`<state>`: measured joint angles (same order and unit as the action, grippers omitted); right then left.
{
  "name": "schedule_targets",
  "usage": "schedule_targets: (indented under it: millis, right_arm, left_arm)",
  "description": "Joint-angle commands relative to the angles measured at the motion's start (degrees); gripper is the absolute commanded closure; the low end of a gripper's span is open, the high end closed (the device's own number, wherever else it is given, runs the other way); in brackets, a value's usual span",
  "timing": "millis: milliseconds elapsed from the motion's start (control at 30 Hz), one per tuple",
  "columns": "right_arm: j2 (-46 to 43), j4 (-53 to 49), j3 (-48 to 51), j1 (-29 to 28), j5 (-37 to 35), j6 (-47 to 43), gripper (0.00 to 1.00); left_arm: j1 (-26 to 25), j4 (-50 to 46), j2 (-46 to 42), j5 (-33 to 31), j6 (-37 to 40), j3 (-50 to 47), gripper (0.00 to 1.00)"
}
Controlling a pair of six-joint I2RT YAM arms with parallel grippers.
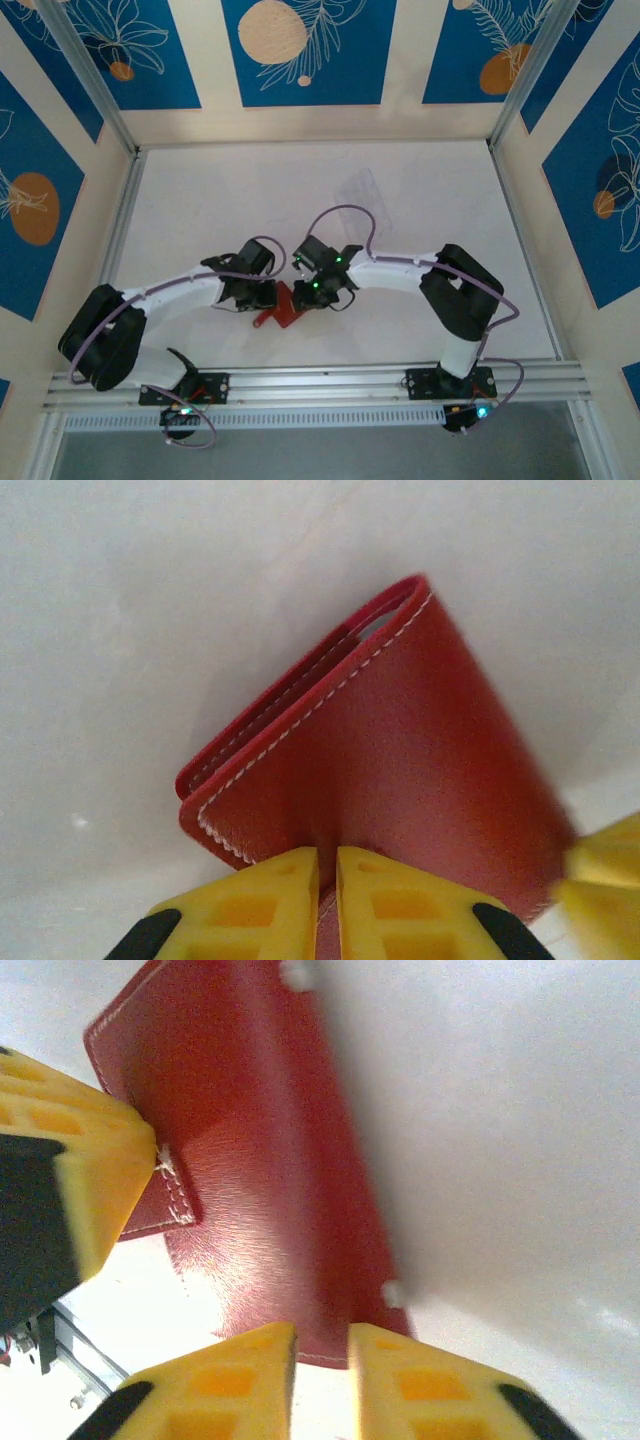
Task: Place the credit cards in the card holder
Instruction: Turn over the card holder at the center of the table.
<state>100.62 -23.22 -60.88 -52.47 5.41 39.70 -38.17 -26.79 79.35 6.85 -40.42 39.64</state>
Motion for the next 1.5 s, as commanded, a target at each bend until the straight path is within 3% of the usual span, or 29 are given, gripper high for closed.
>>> schedule_targets:
  millis: [0,200,533,667,867,933,1000,1167,1300,1467]
  right_arm:
    - [-3.02,-1.03,1.76,2.73,3.75,-2.55,0.68]
    - [1.07,2.92,0.47,4.04,10.07,-4.37,0.59]
    - [7.69,10.57,-0.74,2.78,17.47,-3.08,0.58]
    - [6.6,14.72,0.61,2.11,20.93,-2.23,0.68]
    - [4.33,16.9,2.27,3.12,20.65,-0.19,1.0]
    - [1.1,15.0,3.82,4.37,17.31,-0.05,1.0]
    - [-3.52,8.49,4.38,5.95,9.55,-1.03,1.0]
    - [-9.84,-19.17,-3.63,5.97,-21.68,-3.15,1.0]
    - [-11.4,-32.74,-7.18,4.46,-39.2,0.5,1.0]
    - [-3.37,-46.59,-11.3,-2.49,-53.83,11.01,1.0]
  left_arm:
    - [-0.37,1.94,0.23,-0.96,-1.19,-2.4,0.88]
    - [-0.42,3.81,-0.34,-0.88,-1.85,-6.06,0.88]
    - [-0.63,6.49,-0.56,-0.96,-3.07,-9.46,0.88]
    - [-0.68,7.59,-0.17,-0.72,-3.43,-10.26,0.88]
    - [-0.85,6.52,-0.85,0.57,-3.6,-7.86,0.88]
    - [-0.85,4.29,-3.33,0.7,-3.2,-5.63,0.82]
    - [-0.82,0.79,-7.26,-0.86,-2.54,-3.47,0.71]
    - [-0.5,-5.91,-13.22,-4.72,-0.65,-1.06,0.5]
    - [-0.38,-5.93,-13.93,-4.16,-0.53,-1.81,0.46]
    - [-0.32,-4.58,-17.2,-4.6,-1.92,-4.53,0.43]
